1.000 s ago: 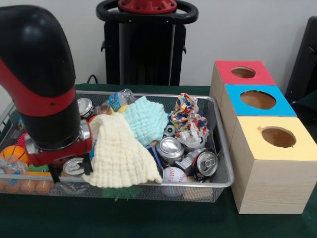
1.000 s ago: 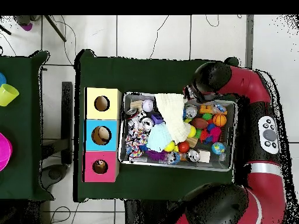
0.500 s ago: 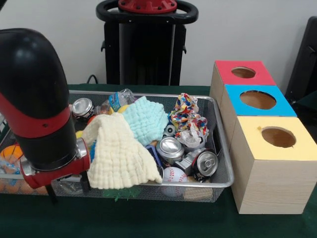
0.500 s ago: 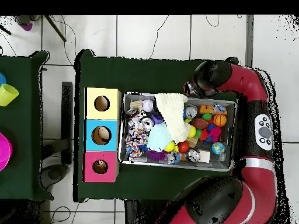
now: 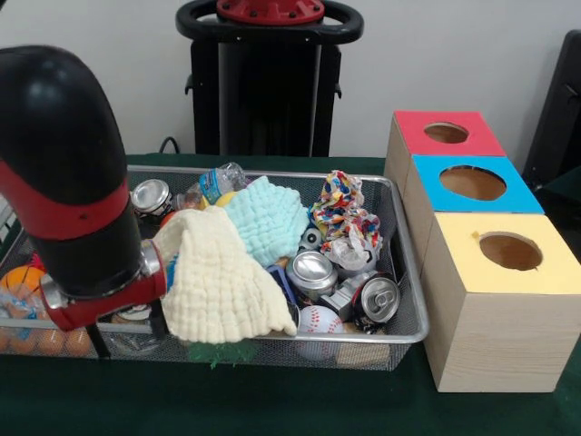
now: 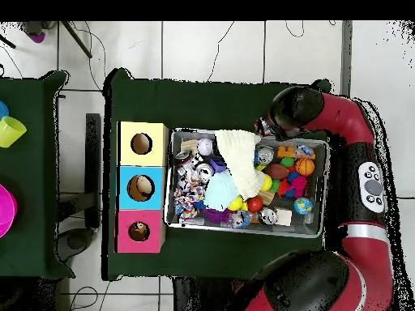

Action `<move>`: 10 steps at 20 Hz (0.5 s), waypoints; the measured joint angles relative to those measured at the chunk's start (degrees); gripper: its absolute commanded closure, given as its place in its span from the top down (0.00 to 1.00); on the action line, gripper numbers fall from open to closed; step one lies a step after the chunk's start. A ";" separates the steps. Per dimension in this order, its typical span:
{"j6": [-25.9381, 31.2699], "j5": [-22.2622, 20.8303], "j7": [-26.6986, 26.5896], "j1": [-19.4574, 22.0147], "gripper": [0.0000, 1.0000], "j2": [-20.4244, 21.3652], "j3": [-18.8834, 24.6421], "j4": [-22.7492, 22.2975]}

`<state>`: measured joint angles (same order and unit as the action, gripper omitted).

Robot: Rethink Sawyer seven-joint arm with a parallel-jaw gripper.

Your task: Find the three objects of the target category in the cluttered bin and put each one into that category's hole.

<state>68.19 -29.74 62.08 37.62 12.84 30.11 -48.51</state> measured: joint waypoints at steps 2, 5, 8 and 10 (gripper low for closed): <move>-0.79 0.22 0.00 0.79 1.00 1.79 -0.02 -2.36; -2.36 0.51 0.00 2.96 1.00 6.16 -0.08 -7.97; -3.91 0.59 0.00 5.73 1.00 11.03 -0.45 -13.90; -4.63 0.59 0.00 7.07 1.00 12.99 -0.69 -16.19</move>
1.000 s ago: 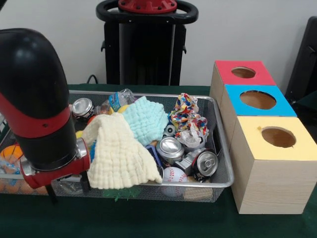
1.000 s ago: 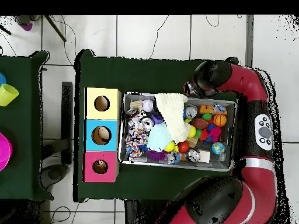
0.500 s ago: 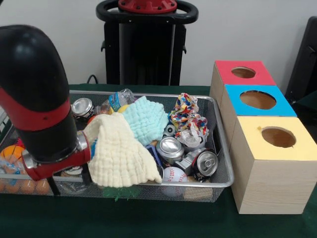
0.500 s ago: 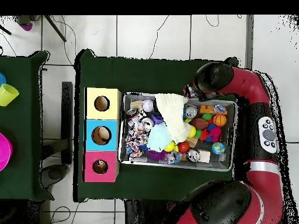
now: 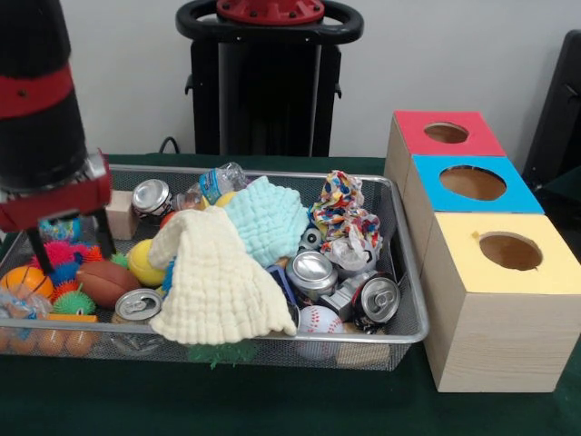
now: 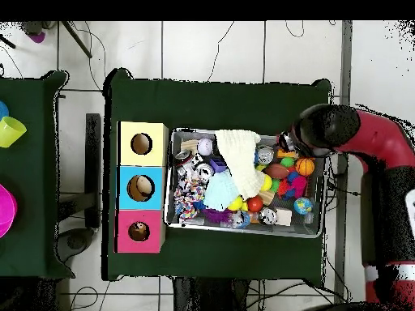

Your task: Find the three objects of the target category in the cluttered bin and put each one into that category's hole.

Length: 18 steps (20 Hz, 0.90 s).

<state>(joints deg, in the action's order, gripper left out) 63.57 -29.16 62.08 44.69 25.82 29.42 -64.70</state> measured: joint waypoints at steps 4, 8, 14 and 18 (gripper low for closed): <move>-3.08 -0.01 0.00 3.90 1.00 3.76 -0.78 -5.02; -6.55 -0.12 0.00 6.35 1.00 4.56 -1.33 -7.40; -13.34 -0.49 0.00 8.64 1.00 3.77 -2.45 -10.72; -16.21 -1.01 0.00 9.03 1.00 2.51 -2.55 -12.48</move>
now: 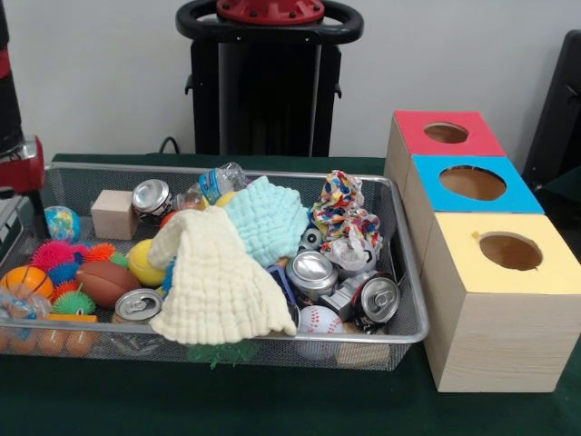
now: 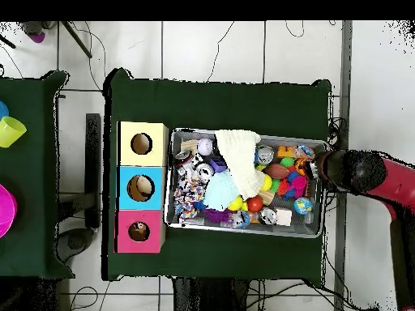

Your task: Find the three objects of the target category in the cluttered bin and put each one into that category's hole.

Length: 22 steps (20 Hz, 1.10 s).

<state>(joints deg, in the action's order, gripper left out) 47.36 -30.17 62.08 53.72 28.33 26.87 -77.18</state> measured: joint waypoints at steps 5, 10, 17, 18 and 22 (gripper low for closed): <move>-1.90 -0.15 0.00 0.01 1.00 -1.88 0.01 -1.42; -3.49 -0.25 0.00 0.06 1.00 -3.54 0.02 -3.27; -7.24 -0.29 0.00 0.67 1.00 -5.88 0.02 -3.23; -7.82 -0.27 0.00 0.87 1.00 -6.13 0.02 -3.13; -9.54 -0.09 0.00 1.60 1.00 -6.74 0.24 -2.64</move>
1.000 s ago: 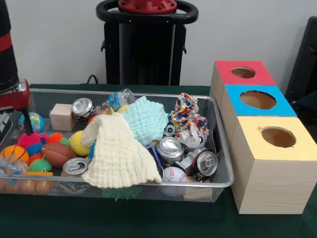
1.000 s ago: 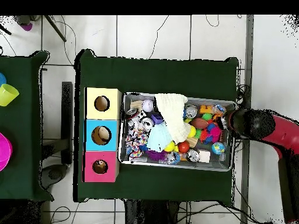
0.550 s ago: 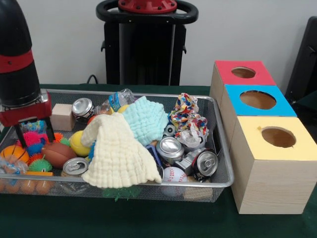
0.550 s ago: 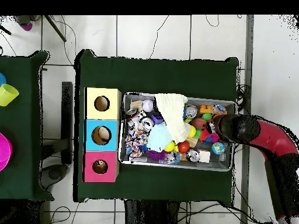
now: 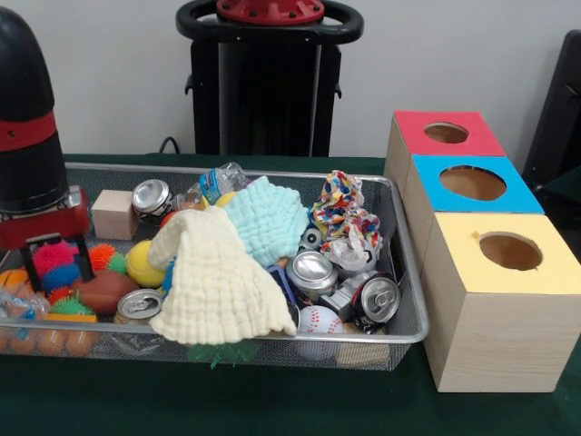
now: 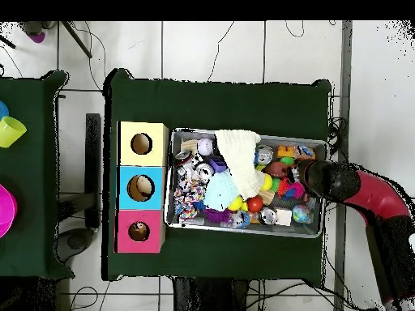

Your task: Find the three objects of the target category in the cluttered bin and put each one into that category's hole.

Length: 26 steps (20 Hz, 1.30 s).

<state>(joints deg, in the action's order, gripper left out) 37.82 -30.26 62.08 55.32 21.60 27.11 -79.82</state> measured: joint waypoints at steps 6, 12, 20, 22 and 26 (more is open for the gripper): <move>-1.14 0.18 0.00 0.01 1.00 -0.62 0.08 0.11; -4.46 0.12 0.00 -0.67 1.00 -0.72 -0.01 0.24; -9.87 0.80 1.52 -5.48 1.00 -1.03 -4.43 0.02; -14.18 2.84 5.49 -9.61 1.00 -0.43 -9.23 -0.71; -20.17 9.27 15.89 -17.78 1.00 0.15 -17.61 -3.43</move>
<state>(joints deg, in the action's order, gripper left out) 17.65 -20.99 77.97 37.55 21.75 9.49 -83.25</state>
